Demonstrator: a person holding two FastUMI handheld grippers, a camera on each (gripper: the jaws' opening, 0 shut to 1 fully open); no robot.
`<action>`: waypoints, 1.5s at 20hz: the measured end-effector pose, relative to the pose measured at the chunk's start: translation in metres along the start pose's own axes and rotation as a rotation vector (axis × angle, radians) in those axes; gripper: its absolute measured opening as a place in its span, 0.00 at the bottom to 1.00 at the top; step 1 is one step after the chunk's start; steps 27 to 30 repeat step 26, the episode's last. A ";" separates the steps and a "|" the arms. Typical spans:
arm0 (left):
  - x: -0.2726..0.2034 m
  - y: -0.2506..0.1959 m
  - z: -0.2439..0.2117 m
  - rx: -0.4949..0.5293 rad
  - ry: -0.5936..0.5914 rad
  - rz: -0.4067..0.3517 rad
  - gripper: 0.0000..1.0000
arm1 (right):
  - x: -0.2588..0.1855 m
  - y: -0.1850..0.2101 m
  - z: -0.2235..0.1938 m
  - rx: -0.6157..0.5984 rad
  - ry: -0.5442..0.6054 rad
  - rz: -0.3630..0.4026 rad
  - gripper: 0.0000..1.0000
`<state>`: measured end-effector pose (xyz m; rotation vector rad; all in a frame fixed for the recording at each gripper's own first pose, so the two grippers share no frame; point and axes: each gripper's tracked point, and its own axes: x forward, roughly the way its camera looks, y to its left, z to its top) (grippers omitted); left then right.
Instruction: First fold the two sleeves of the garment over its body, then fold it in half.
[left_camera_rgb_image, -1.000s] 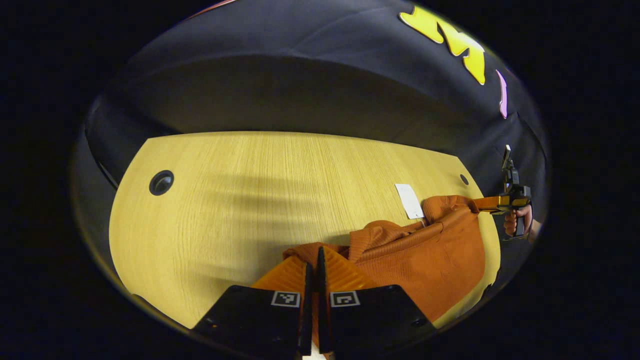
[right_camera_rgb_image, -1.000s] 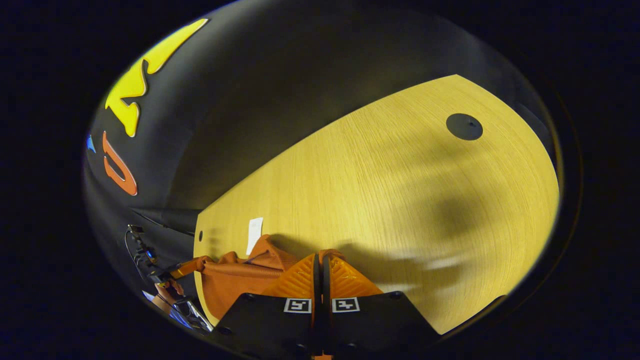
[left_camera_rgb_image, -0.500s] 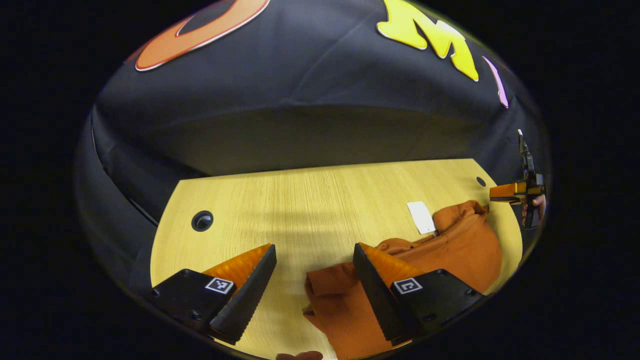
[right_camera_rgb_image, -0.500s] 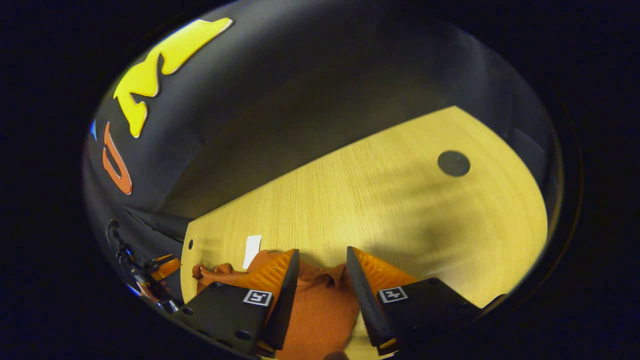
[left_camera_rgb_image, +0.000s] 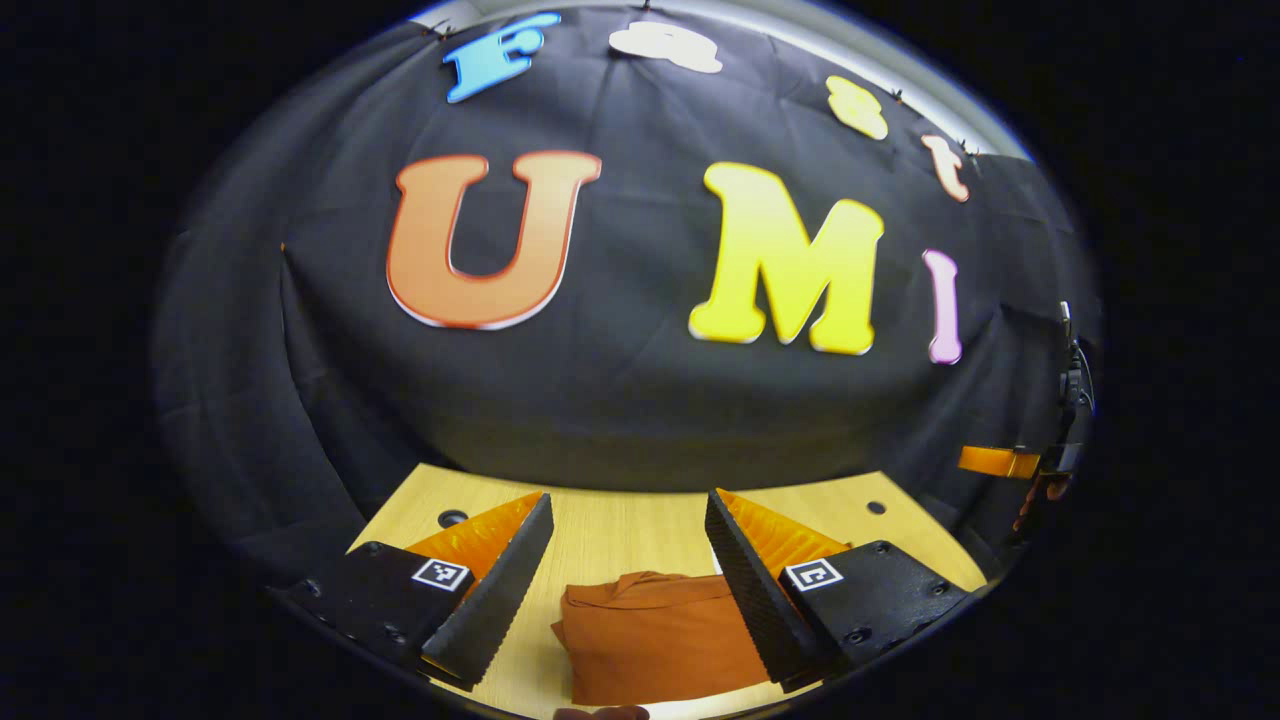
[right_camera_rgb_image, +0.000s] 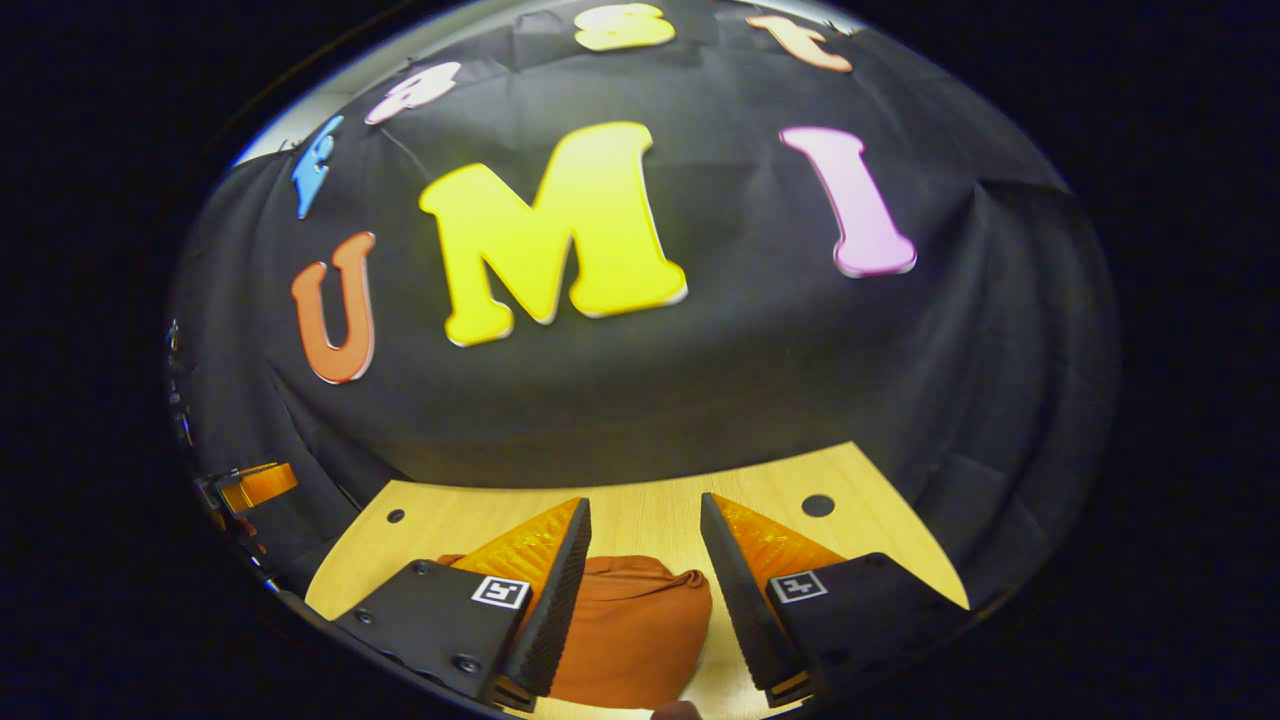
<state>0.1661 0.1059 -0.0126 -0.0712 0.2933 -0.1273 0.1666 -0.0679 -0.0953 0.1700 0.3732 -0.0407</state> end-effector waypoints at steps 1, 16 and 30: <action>-0.017 -0.011 0.007 0.005 -0.045 0.005 0.99 | -0.032 0.015 0.012 -0.019 -0.050 0.002 0.74; -0.232 -0.074 0.033 0.045 -0.273 0.062 0.98 | -0.274 0.111 0.009 -0.139 -0.377 0.039 0.85; -0.232 -0.100 0.023 0.073 -0.277 0.031 0.98 | -0.271 0.101 -0.005 -0.128 -0.367 0.010 0.87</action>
